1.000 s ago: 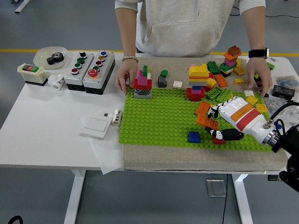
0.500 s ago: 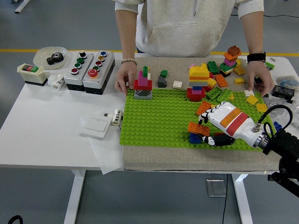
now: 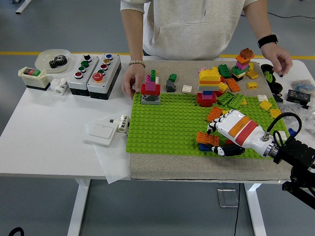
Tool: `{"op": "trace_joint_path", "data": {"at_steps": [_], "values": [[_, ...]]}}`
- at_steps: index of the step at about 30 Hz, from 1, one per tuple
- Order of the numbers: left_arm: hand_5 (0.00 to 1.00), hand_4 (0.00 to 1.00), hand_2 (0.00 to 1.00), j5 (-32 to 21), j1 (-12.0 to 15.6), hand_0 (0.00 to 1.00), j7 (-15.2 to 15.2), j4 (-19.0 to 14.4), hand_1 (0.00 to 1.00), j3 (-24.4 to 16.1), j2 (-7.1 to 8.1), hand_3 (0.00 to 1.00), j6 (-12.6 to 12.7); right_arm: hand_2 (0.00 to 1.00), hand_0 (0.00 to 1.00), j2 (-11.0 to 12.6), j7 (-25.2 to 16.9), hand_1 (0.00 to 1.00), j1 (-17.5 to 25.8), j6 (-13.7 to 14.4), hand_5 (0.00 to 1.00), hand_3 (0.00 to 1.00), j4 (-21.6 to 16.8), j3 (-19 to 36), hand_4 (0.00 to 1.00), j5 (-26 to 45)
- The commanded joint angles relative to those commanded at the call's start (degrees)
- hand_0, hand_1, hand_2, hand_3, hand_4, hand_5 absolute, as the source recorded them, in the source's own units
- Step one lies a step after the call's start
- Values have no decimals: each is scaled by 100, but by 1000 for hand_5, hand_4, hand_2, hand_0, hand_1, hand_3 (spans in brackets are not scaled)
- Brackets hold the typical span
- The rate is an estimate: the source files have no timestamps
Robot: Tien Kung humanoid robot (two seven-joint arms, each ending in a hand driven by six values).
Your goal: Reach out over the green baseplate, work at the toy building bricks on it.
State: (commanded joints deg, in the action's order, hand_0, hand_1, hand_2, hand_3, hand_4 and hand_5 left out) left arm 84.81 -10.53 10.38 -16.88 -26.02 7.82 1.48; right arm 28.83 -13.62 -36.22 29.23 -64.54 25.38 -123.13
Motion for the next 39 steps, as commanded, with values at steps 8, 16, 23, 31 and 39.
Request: {"op": "trace_joint_path", "data": {"at_steps": [8, 16, 23, 31, 39], "values": [[670, 679, 706, 9, -30, 690, 4, -4, 636, 6, 14, 621, -13, 510, 227, -64, -1, 408, -31, 5, 497, 509, 104, -22, 692, -57], [669, 679, 706, -19, -50, 690, -4, -6, 636, 25, 15, 621, -13, 513, 229, -113, -3, 409, -62, 10, 497, 510, 205, -27, 697, -78], [670, 679, 707, -18, -58, 689, -6, -9, 636, 30, 11, 622, -19, 515, 232, -136, 1, 414, -76, 5, 497, 510, 246, -57, 702, -78], [672, 680, 708, -24, -69, 689, -9, -13, 636, 35, 11, 621, -29, 516, 236, -148, 2, 415, -78, -10, 498, 509, 243, -99, 703, -97], [671, 679, 711, -38, -71, 689, -15, -14, 636, 39, 10, 621, -36, 524, 242, -162, 0, 420, -88, -43, 485, 513, 291, -92, 711, -114]]}}
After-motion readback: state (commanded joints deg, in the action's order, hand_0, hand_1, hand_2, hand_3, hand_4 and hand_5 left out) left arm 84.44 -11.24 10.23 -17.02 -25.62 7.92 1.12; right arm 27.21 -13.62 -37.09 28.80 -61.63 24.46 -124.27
